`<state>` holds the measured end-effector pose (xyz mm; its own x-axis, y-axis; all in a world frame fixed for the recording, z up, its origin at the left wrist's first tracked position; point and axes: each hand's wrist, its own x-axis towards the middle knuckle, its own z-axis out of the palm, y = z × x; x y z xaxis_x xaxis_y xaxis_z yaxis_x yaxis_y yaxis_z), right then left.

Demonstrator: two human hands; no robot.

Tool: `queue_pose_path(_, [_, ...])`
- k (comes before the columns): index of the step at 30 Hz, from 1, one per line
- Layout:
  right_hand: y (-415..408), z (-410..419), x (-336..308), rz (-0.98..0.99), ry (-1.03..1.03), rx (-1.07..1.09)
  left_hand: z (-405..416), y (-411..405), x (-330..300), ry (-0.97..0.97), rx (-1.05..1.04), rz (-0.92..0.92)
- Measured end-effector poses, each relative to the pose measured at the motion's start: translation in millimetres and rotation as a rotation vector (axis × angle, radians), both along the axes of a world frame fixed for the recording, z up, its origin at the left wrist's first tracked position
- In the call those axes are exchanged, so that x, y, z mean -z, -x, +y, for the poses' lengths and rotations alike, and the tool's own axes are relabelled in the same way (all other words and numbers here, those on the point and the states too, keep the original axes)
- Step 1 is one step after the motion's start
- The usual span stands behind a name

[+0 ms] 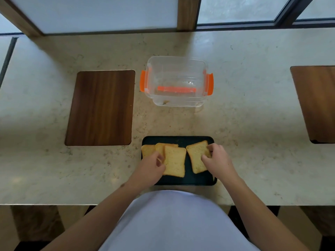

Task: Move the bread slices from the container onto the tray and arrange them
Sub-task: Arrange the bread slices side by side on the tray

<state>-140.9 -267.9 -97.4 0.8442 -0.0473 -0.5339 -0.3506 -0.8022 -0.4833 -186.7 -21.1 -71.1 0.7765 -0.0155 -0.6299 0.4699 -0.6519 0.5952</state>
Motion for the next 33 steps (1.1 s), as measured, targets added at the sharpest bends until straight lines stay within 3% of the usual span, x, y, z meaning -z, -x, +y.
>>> queue_pose_path(4, [2.9, -3.6, 3.5, -0.009, -0.007, 0.008, -32.3, -14.3, -13.2, -0.085, 0.288, -0.213])
queue_pose_path(7, [6.9, -7.4, 5.4, -0.024, -0.007, 0.02, -62.5, -26.9, -17.2, -0.409, 0.656, -0.514])
queue_pose_path(10, [12.9, -7.7, 8.9, -0.039, 0.001, -0.009, -82.5, -30.2, -14.8, -0.574, 1.001, -0.559])
queue_pose_path(12, [14.2, -6.8, 10.3, -0.044, 0.004, -0.024, -85.3, -31.0, -11.7, -0.606, 1.102, -0.556])
queue_pose_path(17, [13.1, -2.7, 11.3, -0.055, 0.014, -0.024, -75.3, -32.7, 1.4, -0.675, 1.105, -0.491])
queue_pose_path(24, [0.6, 7.7, 5.4, -0.094, 0.047, -0.083, -53.0, -23.5, 12.0, -0.647, 1.172, -0.598])
queue_pose_path(33, [-8.7, 25.7, 1.0, -0.12, -0.016, -0.151, -41.1, -22.1, 9.2, -0.612, 1.229, -0.528])
